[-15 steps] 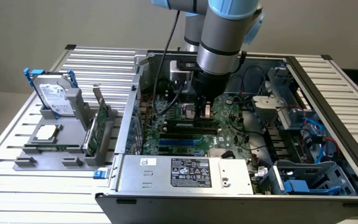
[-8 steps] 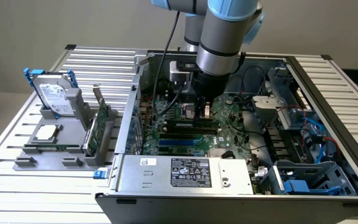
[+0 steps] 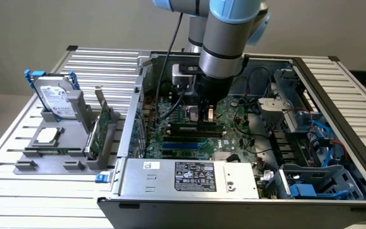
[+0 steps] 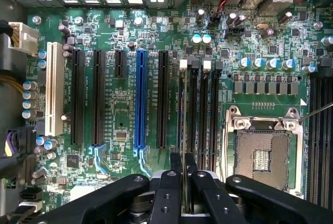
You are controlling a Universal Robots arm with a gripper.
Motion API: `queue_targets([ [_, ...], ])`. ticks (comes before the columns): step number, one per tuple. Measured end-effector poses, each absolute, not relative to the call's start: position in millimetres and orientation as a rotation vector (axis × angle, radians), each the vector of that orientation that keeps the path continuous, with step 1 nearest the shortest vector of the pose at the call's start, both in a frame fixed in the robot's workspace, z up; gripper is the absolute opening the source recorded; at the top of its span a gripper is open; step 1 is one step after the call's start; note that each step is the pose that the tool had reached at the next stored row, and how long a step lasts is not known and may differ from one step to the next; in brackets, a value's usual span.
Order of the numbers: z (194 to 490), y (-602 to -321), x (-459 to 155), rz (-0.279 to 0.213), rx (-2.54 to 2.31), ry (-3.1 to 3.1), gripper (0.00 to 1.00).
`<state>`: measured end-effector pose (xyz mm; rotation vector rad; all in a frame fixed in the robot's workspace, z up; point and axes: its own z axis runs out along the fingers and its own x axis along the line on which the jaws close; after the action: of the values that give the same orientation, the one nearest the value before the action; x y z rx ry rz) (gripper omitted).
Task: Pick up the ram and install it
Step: 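Insert the ram into the slot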
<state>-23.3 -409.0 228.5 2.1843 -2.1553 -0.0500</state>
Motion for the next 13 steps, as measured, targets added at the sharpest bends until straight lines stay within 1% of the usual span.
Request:
queue_targets([
  [13, 228.1, -408.9, -25.6, -0.044, 2.197, -2.148, 0.14],
])
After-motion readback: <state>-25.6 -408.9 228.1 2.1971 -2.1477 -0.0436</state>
